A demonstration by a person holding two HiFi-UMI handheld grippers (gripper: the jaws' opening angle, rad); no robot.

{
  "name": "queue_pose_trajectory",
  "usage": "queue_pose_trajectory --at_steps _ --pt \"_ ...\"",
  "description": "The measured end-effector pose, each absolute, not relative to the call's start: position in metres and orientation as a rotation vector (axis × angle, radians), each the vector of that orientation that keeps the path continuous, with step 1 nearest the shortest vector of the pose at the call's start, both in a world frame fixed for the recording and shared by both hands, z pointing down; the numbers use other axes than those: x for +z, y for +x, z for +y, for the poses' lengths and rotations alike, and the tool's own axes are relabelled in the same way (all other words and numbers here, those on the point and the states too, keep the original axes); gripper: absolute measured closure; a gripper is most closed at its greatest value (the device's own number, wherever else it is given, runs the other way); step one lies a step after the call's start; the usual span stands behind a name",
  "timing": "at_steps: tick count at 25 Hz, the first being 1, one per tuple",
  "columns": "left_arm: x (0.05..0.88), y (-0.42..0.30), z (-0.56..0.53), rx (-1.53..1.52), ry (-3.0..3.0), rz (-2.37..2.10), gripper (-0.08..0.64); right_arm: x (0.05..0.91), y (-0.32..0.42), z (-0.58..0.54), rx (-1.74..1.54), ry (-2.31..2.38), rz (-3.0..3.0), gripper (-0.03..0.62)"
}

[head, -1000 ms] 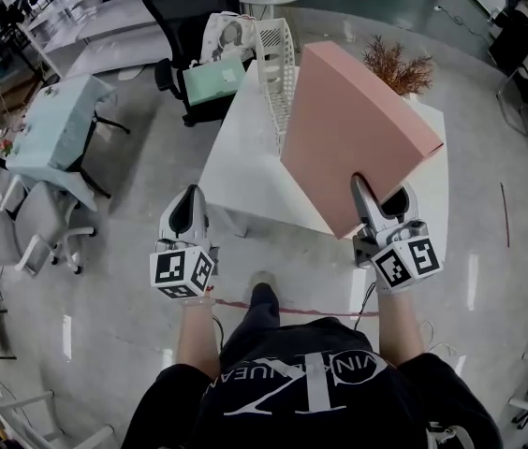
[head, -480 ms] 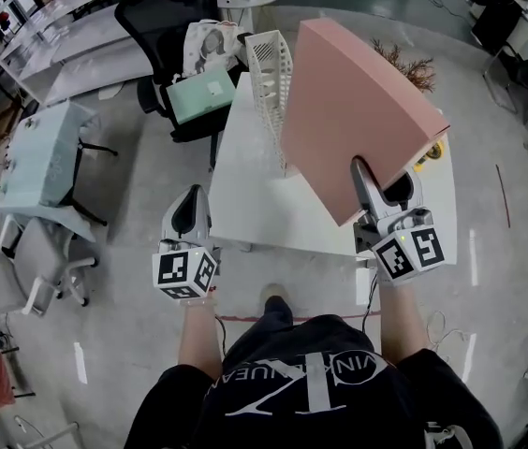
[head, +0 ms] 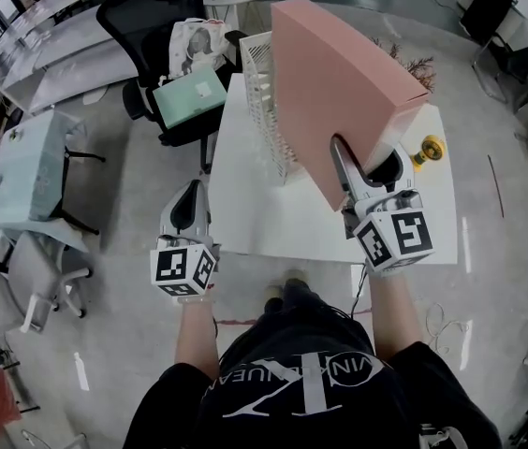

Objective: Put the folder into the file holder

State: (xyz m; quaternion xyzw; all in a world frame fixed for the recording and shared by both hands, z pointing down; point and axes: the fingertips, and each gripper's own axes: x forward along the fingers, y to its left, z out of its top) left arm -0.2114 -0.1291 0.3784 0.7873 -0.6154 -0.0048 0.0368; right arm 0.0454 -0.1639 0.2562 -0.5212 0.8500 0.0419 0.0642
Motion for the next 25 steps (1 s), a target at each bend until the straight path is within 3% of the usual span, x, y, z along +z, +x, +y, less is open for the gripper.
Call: queue_pose_trajectory --at_steps 25 --pt "0.377 -0.243 -0.212 0.037 2.387 -1.917 0.56 0.268 -0.005 -0.267 0.045 -1.566 2.589 0.307"
